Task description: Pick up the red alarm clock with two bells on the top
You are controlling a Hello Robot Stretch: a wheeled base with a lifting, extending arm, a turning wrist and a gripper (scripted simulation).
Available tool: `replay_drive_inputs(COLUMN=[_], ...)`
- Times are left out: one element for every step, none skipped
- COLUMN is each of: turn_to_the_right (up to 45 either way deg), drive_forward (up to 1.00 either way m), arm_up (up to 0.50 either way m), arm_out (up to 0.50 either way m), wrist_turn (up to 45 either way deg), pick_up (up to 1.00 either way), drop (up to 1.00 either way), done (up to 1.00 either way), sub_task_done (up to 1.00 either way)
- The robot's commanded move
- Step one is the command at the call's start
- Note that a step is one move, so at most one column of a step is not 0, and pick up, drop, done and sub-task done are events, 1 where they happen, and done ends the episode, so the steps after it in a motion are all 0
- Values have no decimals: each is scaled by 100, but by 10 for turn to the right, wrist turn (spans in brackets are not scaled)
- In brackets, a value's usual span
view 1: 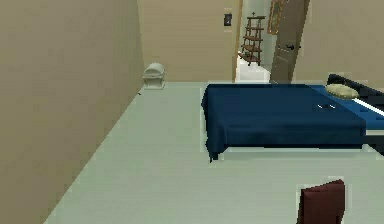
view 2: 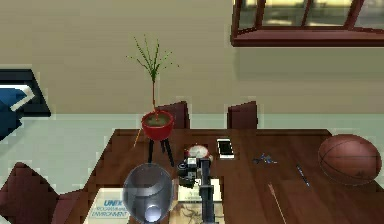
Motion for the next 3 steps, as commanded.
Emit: replay_drive_inputs(turn_to_the_right=[0, 0, 0], drive_forward=[0, 0, 0], arm_up=[0, 10, 0], arm_out=[0, 0, 0], wrist_turn=[0, 0, 0], pick_up=[100, 0, 0], drop=[0, 0, 0], done=[0, 0, 100], sub_task_done=[0, 0, 0])
